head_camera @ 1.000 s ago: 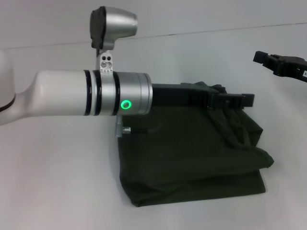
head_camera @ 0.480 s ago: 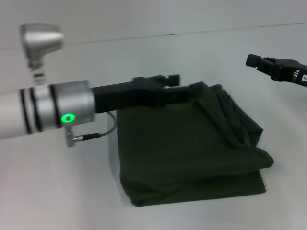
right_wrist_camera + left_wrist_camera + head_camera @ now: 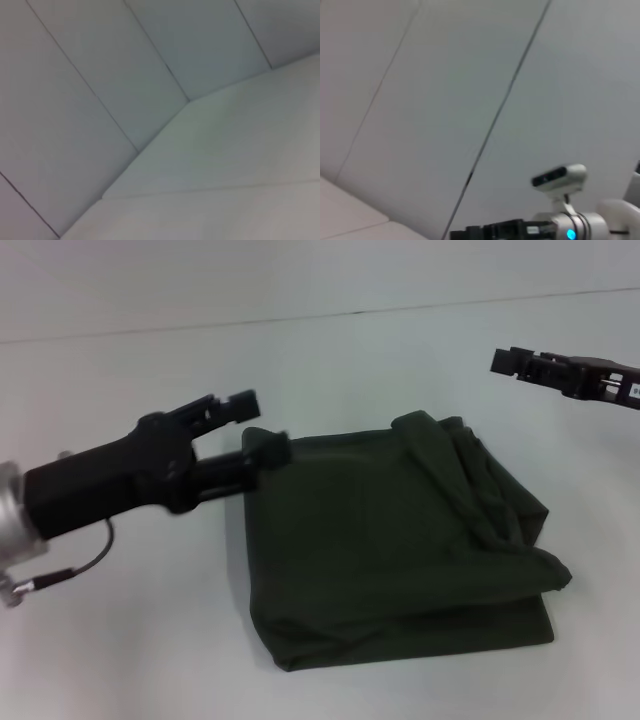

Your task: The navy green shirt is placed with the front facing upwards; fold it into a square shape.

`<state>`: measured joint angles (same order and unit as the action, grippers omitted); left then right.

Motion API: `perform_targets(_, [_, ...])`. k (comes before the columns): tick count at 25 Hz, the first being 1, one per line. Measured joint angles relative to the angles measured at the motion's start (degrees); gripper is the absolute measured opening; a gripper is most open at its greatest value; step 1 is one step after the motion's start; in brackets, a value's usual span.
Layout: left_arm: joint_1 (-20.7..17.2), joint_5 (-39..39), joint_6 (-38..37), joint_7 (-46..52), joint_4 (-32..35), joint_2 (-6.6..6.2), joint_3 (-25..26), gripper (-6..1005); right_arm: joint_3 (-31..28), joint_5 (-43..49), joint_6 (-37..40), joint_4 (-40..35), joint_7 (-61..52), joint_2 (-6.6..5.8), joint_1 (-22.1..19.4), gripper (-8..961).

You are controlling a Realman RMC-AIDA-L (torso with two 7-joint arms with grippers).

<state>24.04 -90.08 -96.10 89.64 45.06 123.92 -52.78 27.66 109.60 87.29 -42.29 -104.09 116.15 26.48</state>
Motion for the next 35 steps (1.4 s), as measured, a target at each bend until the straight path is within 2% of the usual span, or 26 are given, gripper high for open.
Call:
perform_targets(4, [-1.13, -2.20, -3.26, -3.69, -0.41, 0.04, 2.86, 890, 1.86, 4.48, -0.63, -7.51, -9.35, 1.24, 0.80, 417])
perform_targets(7, [-1.40, -3.47, -3.55, -5.09, -0.56, 0.11, 3.02, 890, 3.42, 9.23, -1.25, -13.91, -18.26, 1.75, 1.71, 465])
perform_targets(9, [-1.44, -4.10, -3.48, -5.73, -0.74, 0.19, 3.06, 889, 4.87, 12.37, -1.12, -16.91, -23.84, 1.56, 2.62, 497])
perform_targets(12, [-1.48, -4.32, -3.43, -6.37, -0.88, 0.26, 3.10, 889, 6.59, 16.79, -0.61, -19.28, -30.44, 0.51, 4.39, 513])
perform_targets(16, [-1.45, -4.26, -3.28, -6.49, -1.02, 0.27, 3.14, 888, 9.02, 21.69, 0.30, -20.54, -35.56, -0.48, 6.99, 512])
perform_targets(19, [-1.13, -4.19, -3.28, -6.54, -1.43, 0.27, 3.16, 888, 11.10, 25.74, 1.33, -20.88, -37.90, -0.49, 9.17, 507])
perform_targets(29, [-1.40, -4.62, -3.93, -9.01, -2.41, 0.27, 3.18, 886, 18.60, 35.06, 1.86, -20.46, -45.87, 1.30, 16.89, 507])
perform_targets(35, [-1.31, -4.73, -4.02, -11.25, -4.31, 0.14, 3.20, 885, 22.18, 40.14, 2.10, -20.46, -51.31, 2.14, 20.01, 507])
